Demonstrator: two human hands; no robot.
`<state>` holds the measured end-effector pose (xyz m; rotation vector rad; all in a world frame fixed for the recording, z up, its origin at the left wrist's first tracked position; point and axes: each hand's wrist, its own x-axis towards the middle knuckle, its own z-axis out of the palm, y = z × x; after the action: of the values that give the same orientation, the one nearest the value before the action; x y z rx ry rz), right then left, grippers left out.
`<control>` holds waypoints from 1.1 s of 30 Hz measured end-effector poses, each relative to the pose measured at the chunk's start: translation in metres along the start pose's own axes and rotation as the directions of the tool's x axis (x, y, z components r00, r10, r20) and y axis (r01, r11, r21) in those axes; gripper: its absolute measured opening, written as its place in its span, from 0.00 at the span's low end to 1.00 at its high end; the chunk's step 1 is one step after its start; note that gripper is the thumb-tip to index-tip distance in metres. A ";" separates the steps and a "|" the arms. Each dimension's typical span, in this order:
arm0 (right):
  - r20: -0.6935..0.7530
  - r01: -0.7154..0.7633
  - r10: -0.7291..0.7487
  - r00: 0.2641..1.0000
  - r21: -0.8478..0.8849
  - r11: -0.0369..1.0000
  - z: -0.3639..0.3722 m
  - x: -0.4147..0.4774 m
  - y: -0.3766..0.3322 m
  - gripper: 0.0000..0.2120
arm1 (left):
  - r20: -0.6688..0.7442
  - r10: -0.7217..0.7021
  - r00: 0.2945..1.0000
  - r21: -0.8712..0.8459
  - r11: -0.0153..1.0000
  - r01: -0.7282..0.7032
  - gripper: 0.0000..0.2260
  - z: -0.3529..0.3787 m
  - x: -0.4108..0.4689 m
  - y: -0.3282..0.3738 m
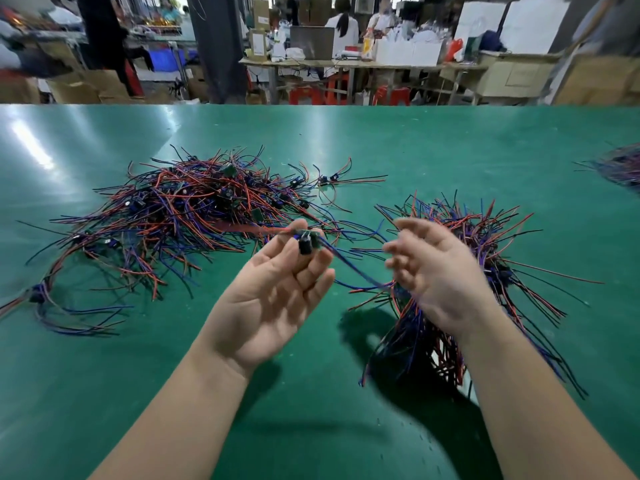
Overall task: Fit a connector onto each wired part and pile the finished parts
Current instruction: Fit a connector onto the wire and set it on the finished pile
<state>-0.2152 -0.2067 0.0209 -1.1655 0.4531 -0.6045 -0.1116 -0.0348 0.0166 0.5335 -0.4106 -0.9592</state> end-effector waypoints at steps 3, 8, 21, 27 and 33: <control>0.249 0.041 0.013 0.969 -0.209 0.977 0.015 -0.010 0.013 0.12 | -0.147 0.079 0.986 0.071 0.995 -0.069 0.10 0.005 0.003 -0.010; 0.288 -0.029 0.004 0.958 0.081 0.996 0.033 -0.016 0.022 0.10 | -0.188 0.382 0.905 0.511 0.825 -0.242 0.16 0.008 0.004 -0.029; 0.235 -0.055 0.049 0.971 0.020 0.998 0.021 -0.012 0.015 0.06 | -0.133 0.180 0.975 0.691 0.722 -0.039 0.12 0.007 0.001 -0.035; 0.094 0.101 -0.093 0.991 -0.081 0.992 0.016 -0.007 0.011 0.05 | -0.136 -0.086 0.987 0.782 0.602 0.160 0.07 0.009 -0.002 -0.031; -0.141 0.101 -0.096 0.985 0.030 0.994 0.005 -0.002 -0.002 0.06 | -0.112 -0.435 0.893 0.851 0.422 0.313 0.07 0.003 -0.008 -0.033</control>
<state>-0.2135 -0.2023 0.0249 -1.1196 0.5028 -0.7804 -0.1391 -0.0443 -0.0010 1.5577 -0.9350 -1.1961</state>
